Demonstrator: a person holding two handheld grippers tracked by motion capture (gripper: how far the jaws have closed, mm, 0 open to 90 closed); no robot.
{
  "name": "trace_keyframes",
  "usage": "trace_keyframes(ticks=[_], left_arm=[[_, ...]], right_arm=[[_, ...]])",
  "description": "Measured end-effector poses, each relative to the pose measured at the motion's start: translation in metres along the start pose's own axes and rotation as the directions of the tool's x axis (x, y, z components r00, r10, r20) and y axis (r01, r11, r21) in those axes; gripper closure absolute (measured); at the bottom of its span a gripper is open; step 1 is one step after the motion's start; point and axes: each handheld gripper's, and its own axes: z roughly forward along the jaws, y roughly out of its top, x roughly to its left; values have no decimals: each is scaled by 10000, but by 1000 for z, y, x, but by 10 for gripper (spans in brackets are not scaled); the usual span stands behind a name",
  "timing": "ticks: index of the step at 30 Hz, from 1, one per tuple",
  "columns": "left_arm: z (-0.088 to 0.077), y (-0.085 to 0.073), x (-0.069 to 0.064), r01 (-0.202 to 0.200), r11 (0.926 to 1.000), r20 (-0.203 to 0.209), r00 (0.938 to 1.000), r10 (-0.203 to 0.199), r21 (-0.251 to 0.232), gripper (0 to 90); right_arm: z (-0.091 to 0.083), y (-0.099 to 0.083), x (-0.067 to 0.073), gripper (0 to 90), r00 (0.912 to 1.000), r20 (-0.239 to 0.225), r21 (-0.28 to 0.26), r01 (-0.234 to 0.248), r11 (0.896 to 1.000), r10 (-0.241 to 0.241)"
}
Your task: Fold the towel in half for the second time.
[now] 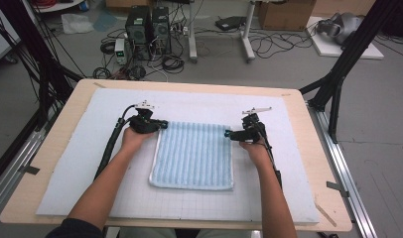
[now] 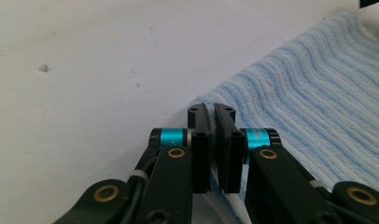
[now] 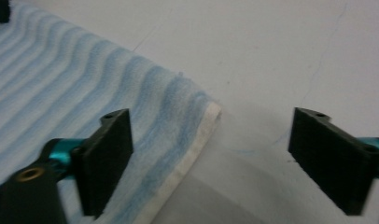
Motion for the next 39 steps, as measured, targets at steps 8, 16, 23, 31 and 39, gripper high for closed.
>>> trace_keyframes(ticks=[8,16,23,31,39], left_arm=[[-1,-2,2,-56,10000,65,10000,55,69,853],[-1,-1,2,-84,10000,-40,10000,84,39,854],[-14,17,2,-72,9886,-310,9995,25,-1502,854],[-23,15,4,-15,9862,138,9999,38,-1654,851],[-41,9,-10,-164,9772,576,9979,292,-2119,849]], right_arm=[[21,8,9,463,9983,110,378,562,9977,-566],[23,11,12,830,9974,-69,477,713,9963,-710],[16,27,10,837,9917,622,-562,1158,9917,-1122],[7,27,12,836,9975,152,-1246,705,9897,-691],[-15,18,16,835,9967,-509,-1908,519,9803,-627]])
